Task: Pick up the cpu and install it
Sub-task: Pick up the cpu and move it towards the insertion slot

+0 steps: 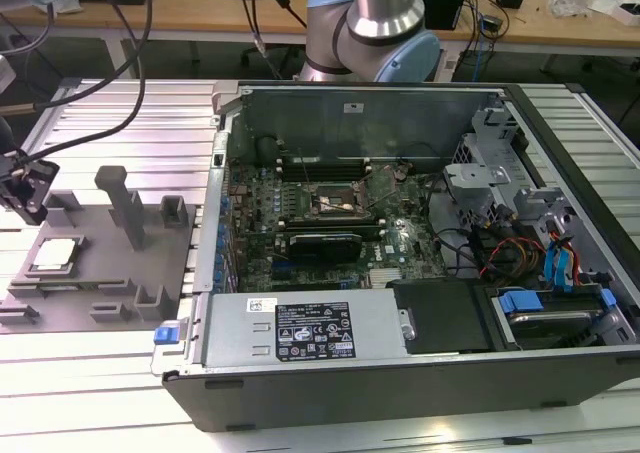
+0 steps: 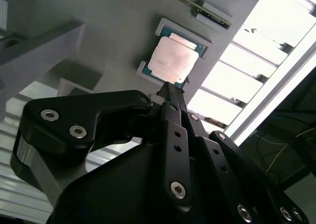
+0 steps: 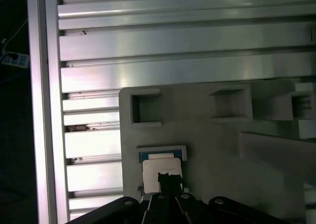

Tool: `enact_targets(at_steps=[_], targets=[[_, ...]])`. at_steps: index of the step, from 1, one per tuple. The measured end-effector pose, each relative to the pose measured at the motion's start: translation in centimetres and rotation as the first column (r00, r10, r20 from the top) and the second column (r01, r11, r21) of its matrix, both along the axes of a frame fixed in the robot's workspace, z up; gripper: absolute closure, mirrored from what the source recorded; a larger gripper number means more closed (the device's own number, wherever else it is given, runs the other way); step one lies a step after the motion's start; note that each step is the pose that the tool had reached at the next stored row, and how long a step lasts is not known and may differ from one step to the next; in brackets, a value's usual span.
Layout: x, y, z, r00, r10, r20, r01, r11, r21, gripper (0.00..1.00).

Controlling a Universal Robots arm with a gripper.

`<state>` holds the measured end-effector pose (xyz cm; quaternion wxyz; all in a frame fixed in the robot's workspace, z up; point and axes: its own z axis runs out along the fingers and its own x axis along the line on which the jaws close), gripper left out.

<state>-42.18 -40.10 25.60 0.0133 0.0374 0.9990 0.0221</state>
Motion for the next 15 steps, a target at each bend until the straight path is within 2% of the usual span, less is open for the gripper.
enact_targets(at_steps=[6,8,11,12,15], targets=[[-0.28,0.00,-0.39,1.0000,0.000,-0.0001,0.000,1.0000,-0.0001,0.89],[-0.53,-0.06,-0.77,1.0000,0.000,-0.0003,0.000,1.0000,-0.0001,0.89],[-0.66,-0.32,-1.26,1.0000,0.000,-0.0002,0.000,1.0000,0.0000,0.89],[-0.67,-0.69,-1.60,1.0000,0.000,-0.0001,0.000,1.0000,-0.0001,0.89],[-0.66,-1.14,-2.10,1.0000,0.000,0.0000,0.000,1.0000,0.0001,0.89]])
